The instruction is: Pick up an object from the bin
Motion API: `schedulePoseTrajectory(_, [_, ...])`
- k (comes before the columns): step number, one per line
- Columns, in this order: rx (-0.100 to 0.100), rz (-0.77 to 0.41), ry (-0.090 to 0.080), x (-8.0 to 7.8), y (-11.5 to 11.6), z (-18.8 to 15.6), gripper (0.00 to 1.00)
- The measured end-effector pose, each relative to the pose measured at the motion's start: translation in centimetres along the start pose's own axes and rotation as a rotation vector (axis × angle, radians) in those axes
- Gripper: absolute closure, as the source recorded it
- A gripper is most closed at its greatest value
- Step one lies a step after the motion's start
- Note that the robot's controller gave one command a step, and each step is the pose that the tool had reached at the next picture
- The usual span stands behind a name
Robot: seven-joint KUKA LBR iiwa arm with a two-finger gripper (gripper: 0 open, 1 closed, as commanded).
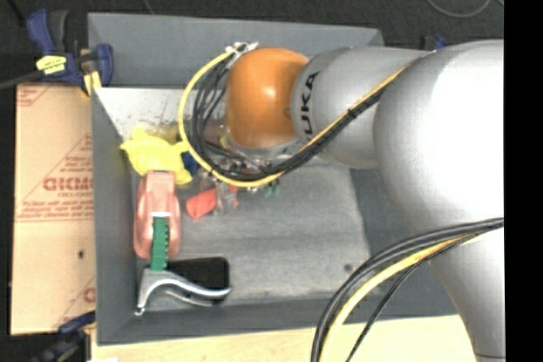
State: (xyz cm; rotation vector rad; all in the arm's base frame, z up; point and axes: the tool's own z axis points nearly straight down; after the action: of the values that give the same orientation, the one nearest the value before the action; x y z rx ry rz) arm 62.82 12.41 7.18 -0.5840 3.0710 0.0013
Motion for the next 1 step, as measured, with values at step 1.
schedulePoseTrajectory(1, [0.001,-0.083,-0.005,-1.88,-0.02,-10.87,1.0])
